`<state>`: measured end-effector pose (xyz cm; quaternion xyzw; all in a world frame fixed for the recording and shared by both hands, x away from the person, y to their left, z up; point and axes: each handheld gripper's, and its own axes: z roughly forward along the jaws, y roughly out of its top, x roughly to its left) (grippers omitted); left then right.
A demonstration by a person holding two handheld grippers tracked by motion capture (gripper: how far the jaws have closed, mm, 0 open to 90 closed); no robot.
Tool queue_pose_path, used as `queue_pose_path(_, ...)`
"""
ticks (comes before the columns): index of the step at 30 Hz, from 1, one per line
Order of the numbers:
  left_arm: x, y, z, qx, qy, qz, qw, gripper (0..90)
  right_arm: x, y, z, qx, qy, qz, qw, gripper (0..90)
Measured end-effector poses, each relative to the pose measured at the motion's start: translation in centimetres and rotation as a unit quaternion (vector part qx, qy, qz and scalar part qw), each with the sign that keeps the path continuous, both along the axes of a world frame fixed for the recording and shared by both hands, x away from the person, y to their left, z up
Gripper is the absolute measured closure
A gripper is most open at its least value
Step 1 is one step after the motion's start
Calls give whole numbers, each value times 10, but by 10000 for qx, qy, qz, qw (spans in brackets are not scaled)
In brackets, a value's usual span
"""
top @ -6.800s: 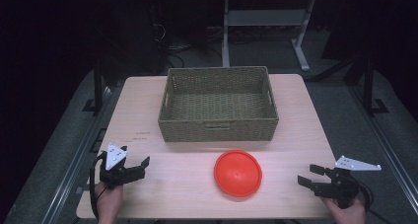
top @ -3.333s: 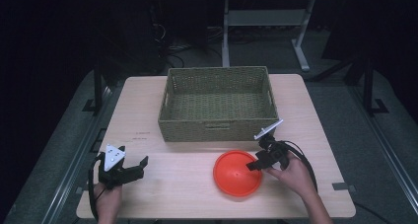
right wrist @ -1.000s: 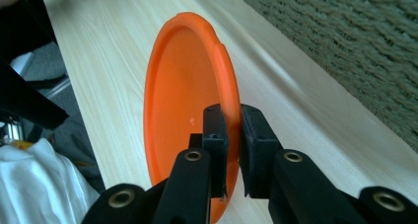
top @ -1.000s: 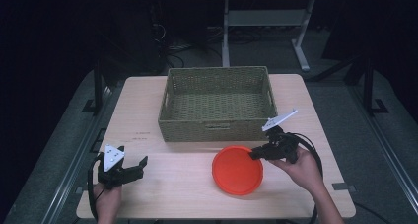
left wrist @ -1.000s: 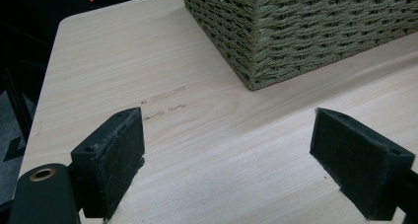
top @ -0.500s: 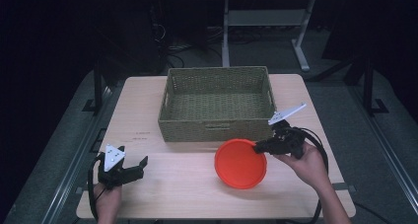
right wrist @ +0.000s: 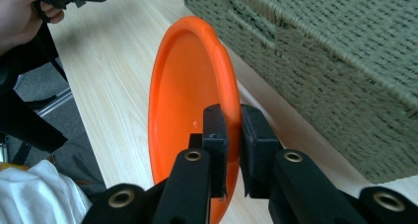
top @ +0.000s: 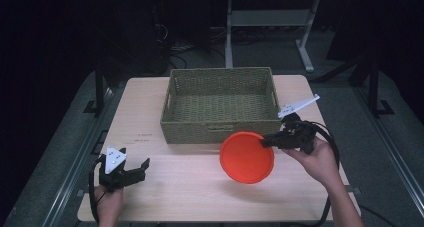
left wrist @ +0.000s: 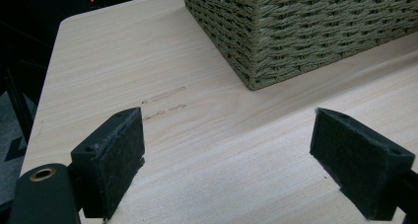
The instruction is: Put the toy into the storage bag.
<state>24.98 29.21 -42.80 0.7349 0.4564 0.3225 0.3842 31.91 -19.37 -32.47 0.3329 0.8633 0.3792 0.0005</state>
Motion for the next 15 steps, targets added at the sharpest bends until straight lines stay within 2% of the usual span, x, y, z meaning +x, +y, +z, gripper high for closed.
queue_pose_path(15, 0, 0, 0, -45, -25, 37, 10000, 128, 7, 0, 24, -45, -69, -38, 10000, 822)
